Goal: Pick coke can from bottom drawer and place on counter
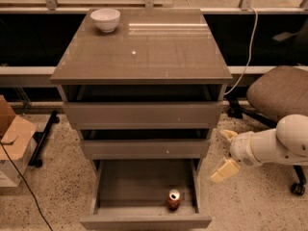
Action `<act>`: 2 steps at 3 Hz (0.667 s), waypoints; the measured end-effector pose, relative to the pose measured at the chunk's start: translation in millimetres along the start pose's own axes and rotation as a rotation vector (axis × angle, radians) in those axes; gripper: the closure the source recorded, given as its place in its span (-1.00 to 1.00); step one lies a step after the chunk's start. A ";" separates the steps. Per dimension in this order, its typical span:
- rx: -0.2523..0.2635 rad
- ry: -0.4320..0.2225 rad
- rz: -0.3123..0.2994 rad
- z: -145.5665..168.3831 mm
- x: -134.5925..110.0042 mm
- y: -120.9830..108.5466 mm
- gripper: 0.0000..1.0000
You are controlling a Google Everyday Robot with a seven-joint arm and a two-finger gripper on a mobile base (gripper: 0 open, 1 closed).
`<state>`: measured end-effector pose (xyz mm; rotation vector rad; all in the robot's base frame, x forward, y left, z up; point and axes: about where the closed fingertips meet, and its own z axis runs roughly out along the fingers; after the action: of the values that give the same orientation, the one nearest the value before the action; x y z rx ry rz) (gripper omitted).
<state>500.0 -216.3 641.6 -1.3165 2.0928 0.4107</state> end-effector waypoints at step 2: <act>0.009 -0.053 0.144 61.1 41.3 6.0 -1.00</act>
Offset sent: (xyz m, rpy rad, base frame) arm 0.0074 0.0058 -0.1250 0.1587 0.0740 -0.1850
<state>502.8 -208.1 568.2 -1.1410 2.1498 0.4914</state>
